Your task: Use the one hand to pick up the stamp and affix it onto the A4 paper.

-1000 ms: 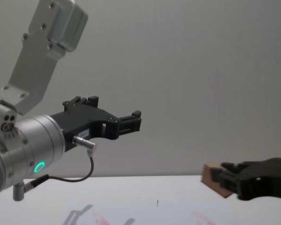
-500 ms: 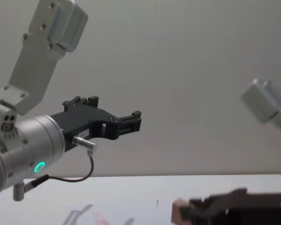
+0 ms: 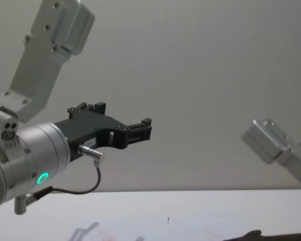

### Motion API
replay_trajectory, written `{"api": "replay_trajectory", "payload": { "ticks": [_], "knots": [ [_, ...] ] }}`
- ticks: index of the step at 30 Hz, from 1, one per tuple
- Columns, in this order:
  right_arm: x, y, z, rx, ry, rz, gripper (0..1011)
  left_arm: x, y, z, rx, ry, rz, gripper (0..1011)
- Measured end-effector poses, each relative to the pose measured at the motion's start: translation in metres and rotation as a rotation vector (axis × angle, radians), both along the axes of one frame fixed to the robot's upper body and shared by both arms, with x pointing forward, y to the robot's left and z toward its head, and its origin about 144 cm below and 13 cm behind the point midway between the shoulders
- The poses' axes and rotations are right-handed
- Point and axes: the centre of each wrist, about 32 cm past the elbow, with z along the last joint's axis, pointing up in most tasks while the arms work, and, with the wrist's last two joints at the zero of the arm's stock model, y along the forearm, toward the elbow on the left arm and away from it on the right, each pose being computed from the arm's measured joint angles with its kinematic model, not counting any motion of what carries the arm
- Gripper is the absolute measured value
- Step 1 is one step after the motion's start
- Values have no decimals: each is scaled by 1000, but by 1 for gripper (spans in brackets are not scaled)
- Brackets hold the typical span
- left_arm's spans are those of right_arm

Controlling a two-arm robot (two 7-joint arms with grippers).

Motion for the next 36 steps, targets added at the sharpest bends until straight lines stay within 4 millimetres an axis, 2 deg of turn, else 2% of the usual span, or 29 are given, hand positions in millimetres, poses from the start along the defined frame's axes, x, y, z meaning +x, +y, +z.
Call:
{"api": "replay_trajectory", "payload": {
  "ticks": [14,20,36],
  "knots": [
    [-2,0,-7,-29,8,-9,214,0,0,0,0,0,0,1001],
    [-3,-1,-2,-17,-27,-30,216,0,0,0,0,0,0,1001],
    [-16,-16,40,126,-233,-206,214,0,0,0,0,0,0,1001]
  ]
}}
